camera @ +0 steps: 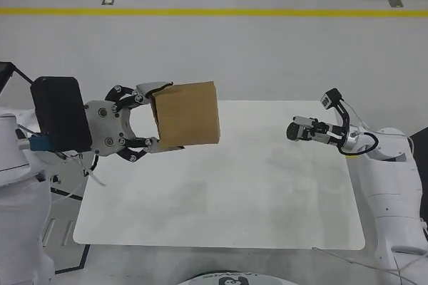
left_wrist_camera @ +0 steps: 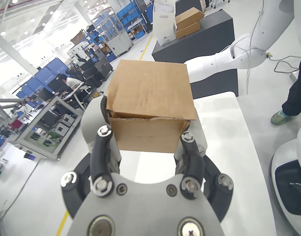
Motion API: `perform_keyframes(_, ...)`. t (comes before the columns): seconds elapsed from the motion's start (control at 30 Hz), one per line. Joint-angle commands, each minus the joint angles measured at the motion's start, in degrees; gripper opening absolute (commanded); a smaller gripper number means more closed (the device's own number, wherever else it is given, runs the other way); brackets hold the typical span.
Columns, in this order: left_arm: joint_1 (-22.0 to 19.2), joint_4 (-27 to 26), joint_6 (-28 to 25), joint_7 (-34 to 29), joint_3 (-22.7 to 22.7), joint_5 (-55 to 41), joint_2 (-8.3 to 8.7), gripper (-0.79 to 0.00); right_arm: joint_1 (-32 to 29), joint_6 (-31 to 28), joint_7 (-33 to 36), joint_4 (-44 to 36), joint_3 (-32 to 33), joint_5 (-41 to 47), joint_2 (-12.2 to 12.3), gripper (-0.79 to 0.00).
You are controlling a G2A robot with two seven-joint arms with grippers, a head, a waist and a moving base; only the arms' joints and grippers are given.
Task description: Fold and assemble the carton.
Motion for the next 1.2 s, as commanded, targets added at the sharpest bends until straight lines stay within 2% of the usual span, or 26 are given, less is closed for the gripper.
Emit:
perform_keyframes(0.0,-0.26,0.09,0.0,1.31,0.13,1.75,0.17,-0.785,0.0,0.0,0.0,0.0,0.0,0.0,0.0,0.0)
perform_keyframes(0.2,-0.26,0.09,0.0,1.31,0.13,1.75,0.17,-0.785,0.0,0.0,0.0,0.0,0.0,0.0,0.0,0.0)
perform_keyframes(0.3,-0.33,-1.86,0.0,6.03,-0.01,1.9,-0.02,-0.785,0.0,0.0,0.0,0.0,0.0,0.0,0.0,0.0)
perform_keyframes(0.37,-1.62,-5.73,0.0,7.21,0.91,6.9,0.19,-0.785,0.0,0.0,0.0,0.0,0.0,0.0,0.0,0.0)
perform_keyframes(0.43,-2.23,-6.53,0.0,10.41,1.65,11.46,0.38,-0.785,0.0,0.0,0.0,0.0,0.0,0.0,0.0,0.0)
perform_keyframes(0.57,-4.1,-6.88,0.0,18.97,3.93,23.65,1.21,-0.785,0.0,0.0,0.0,0.0,0.0,0.0,0.0,0.0)
perform_keyframes(0.7,-3.42,-6.42,0.0,28.91,4.46,36.17,2.08,-0.785,0.0,0.0,0.0,0.0,0.0,0.0,0.0,0.0)
perform_keyframes(1.0,-2.74,-6.7,0.38,29.02,4.65,36.62,2.09,-0.785,0.0,0.0,0.0,0.0,0.0,0.0,0.0,0.0)
perform_keyframes(1.17,-1.28,-6.68,0.54,33.63,3.66,43.81,2.11,-0.785,0.0,0.0,0.0,0.0,0.0,0.0,0.0,0.0)
